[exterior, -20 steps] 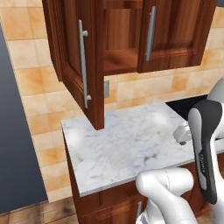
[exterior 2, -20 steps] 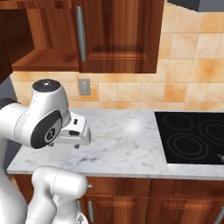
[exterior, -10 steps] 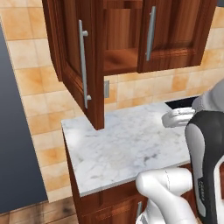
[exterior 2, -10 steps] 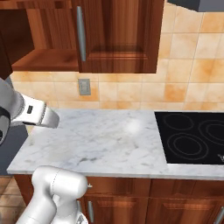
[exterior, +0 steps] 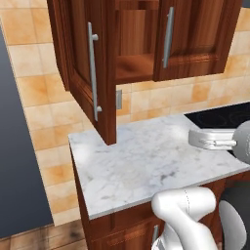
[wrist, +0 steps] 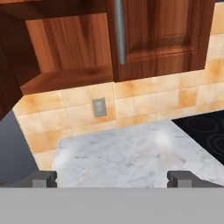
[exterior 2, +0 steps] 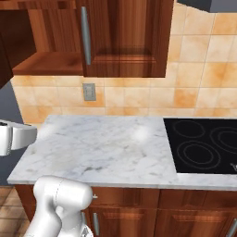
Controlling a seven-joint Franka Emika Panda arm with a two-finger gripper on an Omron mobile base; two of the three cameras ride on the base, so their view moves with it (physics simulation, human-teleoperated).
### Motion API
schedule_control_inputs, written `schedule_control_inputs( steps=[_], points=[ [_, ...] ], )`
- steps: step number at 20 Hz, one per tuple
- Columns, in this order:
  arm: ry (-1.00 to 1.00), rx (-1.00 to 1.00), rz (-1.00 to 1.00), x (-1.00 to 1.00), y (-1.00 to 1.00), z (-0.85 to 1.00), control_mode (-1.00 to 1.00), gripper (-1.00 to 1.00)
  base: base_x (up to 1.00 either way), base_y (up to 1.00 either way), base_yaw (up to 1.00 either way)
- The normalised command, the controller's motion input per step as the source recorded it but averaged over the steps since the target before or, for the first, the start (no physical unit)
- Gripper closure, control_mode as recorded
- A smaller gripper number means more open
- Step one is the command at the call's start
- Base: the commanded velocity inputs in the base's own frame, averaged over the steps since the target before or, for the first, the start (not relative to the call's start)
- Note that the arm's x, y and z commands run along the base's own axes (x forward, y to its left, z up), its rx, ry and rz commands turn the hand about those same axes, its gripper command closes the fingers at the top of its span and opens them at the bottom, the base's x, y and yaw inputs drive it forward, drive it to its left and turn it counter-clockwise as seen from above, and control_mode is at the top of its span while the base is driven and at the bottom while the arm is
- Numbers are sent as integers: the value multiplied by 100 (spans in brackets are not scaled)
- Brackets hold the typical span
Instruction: Open the cabinet. Pick the sponge and place it next to the sink. Then close the cabinet.
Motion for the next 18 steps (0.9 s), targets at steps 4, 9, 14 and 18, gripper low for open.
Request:
schedule_control_inputs(
  steps=[4,9,14,18],
  points=[
    [-17,0,0,-47,14,72,-100,-100,0,0,0],
    [-20,0,0,-46,20,45,-100,-100,0,0,0],
    [-20,0,-1,-65,2,12,-100,-100,0,0,0],
    [-8,0,-2,-36,30,20,-100,-100,0,0,0]
  ],
)
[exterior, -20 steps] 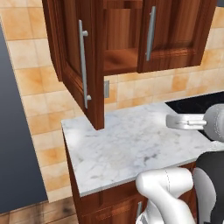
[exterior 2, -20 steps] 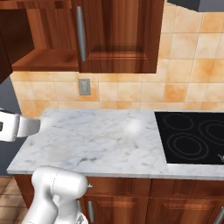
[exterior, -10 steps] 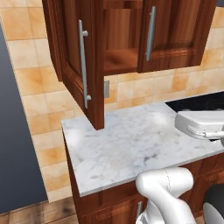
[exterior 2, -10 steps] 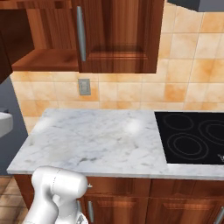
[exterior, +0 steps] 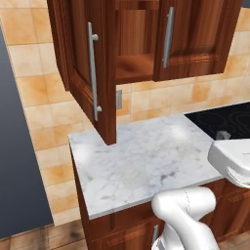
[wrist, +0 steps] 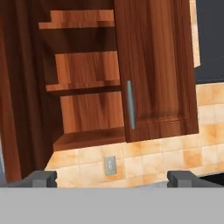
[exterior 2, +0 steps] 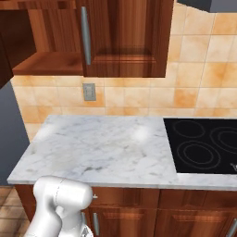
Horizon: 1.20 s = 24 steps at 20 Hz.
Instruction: Open the cabinet. Pick the sponge and place it next to the sink. Then close the cabinet.
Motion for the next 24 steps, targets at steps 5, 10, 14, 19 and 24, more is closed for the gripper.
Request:
schedule_control_inputs(
  steps=[5,10,14,19,24],
  points=[
    [3,-7,-10,-5,88,4,-100,-100,0,0,0],
    [1,-5,-7,-20,81,1,-100,-100,0,0,0],
    [0,-6,-9,19,69,0,-100,-100,0,0,0],
    [0,-9,-18,67,60,0,-100,-100,0,0,0],
    [0,-7,-21,66,46,-34,-100,-100,0,0,0]
  ],
)
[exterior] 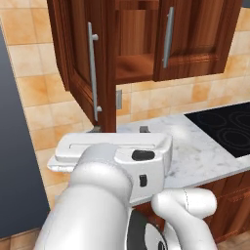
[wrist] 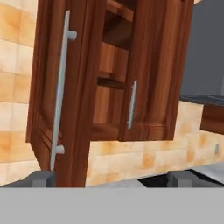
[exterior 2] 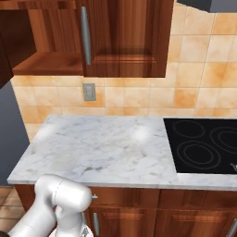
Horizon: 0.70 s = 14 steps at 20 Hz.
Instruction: Open the cabinet. Pick the sponge and place it next to the sink. Then close the cabinet.
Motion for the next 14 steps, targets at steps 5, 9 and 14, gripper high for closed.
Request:
schedule_control_inputs(
  steps=[5,9,14],
  points=[
    [0,-11,-21,78,35,-49,-100,-100,0,0,0],
    [0,-6,-19,50,22,-8,-100,-100,0,0,0],
    [-1,-4,-21,29,36,-8,-100,-100,0,0,0]
  ],
)
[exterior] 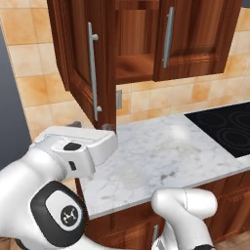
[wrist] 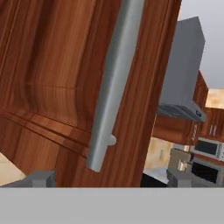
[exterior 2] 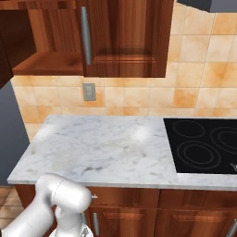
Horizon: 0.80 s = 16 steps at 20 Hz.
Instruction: Open the cabinet. Pick the sponge and place it next to the sink. Then close the cabinet.
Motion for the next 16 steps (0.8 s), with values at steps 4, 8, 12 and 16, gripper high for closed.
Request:
schedule_control_inputs(
  steps=[4,8,12,16],
  points=[
    [-2,-4,-23,37,17,-4,-100,-100,0,0,0],
    [-6,1,-5,4,-40,0,-100,-100,0,0,0],
    [-6,3,0,19,-96,5,-100,-100,0,0,0],
    [1,0,11,52,-100,24,-100,-100,0,0,0]
  ],
)
